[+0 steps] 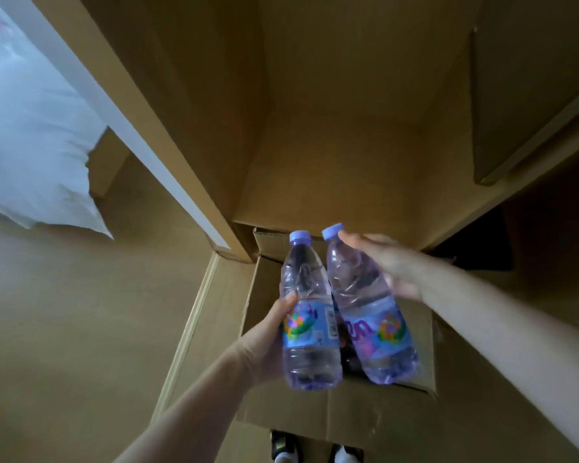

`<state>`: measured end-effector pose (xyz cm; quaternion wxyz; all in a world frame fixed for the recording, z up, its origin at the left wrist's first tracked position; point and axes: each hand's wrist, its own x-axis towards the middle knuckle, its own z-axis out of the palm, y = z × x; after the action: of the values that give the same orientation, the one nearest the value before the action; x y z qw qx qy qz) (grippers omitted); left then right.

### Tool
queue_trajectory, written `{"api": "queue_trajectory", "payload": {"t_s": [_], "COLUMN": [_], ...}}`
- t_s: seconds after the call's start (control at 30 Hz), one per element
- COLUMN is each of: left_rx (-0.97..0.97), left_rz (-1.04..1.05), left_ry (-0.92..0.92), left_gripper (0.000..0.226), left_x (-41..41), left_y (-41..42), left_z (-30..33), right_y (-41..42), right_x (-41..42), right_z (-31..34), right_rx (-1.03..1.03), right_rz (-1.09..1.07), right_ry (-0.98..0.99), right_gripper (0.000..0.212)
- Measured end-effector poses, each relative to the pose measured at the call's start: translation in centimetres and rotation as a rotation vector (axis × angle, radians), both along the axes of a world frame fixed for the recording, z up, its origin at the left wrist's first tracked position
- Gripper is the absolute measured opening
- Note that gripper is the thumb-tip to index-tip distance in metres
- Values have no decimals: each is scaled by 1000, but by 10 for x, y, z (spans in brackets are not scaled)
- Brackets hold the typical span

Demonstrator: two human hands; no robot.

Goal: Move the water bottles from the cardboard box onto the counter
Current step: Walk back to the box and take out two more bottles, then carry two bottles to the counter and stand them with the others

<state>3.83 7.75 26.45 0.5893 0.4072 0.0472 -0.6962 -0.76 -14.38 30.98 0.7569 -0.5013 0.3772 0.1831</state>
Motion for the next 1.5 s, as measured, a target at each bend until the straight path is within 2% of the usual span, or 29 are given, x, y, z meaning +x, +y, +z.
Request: {"api": "queue_trajectory", "payload": {"t_s": [0.1,0.23,0.4,0.47,0.5,0.57,0.63,0.67,0.7,0.73,0.83,0.9,0.93,1.03,1.13,1.27,1.4,1.5], "left_rx": [-19,-73,-234,-274,-275,-249,-223,-226,-235,-235,-190,-162,-97,255,527,938,1313,1450], "left_rz": [99,153,414,540,591,680,709,712,719,734,813,810,818,942,1112,1292,1284,1299], "left_ry": [-13,-86,-48,-39,-40,-57,-105,-126,-140,-151,-165,-217,-270,-488,-629,-841,-934,-931], "left_gripper": [81,75,66,69,70,75,76,74,71,68,68,64,61,63,72,54,56,68], "left_x": [5,21,24,26,28,33,40,44,47,51,57,58,60,64,54,36,27,27], "left_y": [-2,5,40,58,67,84,105,118,132,146,194,228,246,303,359,429,489,524], "left_z": [22,53,95,112,120,136,152,161,168,175,196,212,219,232,242,255,263,259], "right_y": [15,38,70,88,97,119,147,162,175,189,233,268,288,355,419,492,562,610], "right_x": [4,24,56,59,60,65,74,77,81,84,94,106,113,134,144,144,142,146], "right_z": [3,20,77,102,113,130,144,149,153,157,172,180,184,194,197,198,196,194], "right_rx": [6,81,-59,-63,-76,-168,-351,-427,-463,-436,-132,-73,-110,-320,-552,-834,-887,-872], "right_rz": [-121,-153,-64,137,253,423,495,479,443,406,344,346,352,443,543,678,726,778], "right_ry": [130,169,22,-24,-38,-72,-124,-138,-149,-165,-148,-139,-166,-317,-467,-671,-778,-827], "right_gripper": [31,28,19,24,31,62,95,103,103,91,49,37,40,66,68,76,80,80]}}
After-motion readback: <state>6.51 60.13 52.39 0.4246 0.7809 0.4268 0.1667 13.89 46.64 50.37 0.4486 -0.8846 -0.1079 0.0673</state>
